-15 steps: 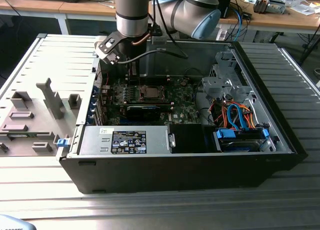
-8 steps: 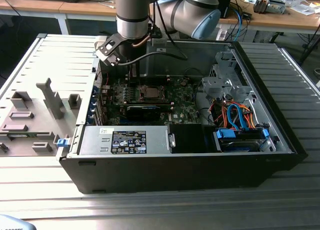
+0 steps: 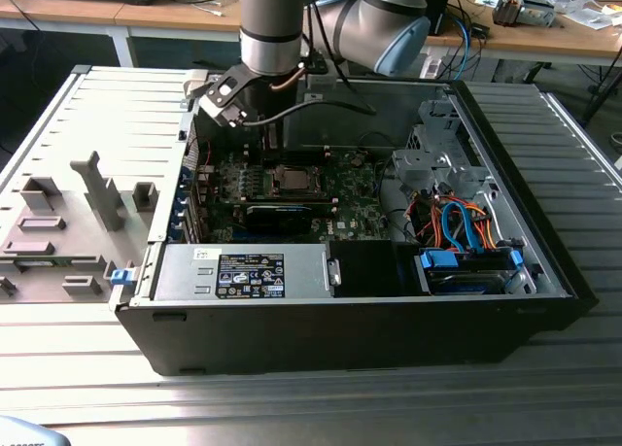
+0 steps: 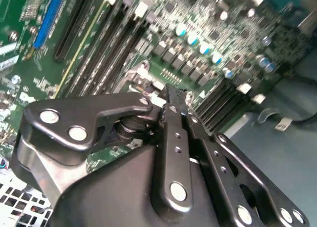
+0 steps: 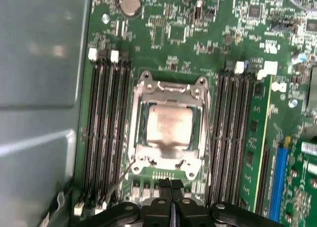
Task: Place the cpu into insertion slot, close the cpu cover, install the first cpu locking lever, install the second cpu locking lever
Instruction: 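Close the cpu cover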
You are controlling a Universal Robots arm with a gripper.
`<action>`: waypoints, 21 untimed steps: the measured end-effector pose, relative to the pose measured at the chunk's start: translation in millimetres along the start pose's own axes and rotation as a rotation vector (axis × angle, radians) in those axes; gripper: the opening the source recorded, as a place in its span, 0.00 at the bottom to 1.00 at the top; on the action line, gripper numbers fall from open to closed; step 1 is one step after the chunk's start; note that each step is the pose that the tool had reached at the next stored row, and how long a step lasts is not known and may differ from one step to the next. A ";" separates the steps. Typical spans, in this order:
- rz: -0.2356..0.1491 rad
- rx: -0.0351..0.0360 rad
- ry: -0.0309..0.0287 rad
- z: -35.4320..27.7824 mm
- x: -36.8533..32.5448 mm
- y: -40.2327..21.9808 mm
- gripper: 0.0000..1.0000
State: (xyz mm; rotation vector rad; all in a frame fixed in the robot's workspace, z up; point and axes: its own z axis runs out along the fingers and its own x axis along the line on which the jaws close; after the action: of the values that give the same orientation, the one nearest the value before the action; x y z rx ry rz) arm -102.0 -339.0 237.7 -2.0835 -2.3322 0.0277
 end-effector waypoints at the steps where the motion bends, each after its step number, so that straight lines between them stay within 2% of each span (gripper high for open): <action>1: 0.000 0.0053 0.0009 1.0 -0.6 5.7 0.11; 2: 0.000 0.0123 0.0019 3.3 -1.4 12.2 0.11; 3: 0.000 0.0164 0.0021 4.7 -1.7 15.2 0.11; 5: 0.000 0.0236 0.0029 9.1 -2.1 19.0 0.11; 9: 0.001 0.0317 0.0039 17.1 -2.4 21.7 0.11; 16: 0.001 0.0421 0.0051 30.2 -2.7 24.9 0.11; 21: 0.001 0.0432 0.0050 31.8 -2.9 26.1 0.11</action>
State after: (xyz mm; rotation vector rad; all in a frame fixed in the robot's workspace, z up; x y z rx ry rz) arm -76.4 -339.0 205.3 -2.0625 -2.3065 0.0721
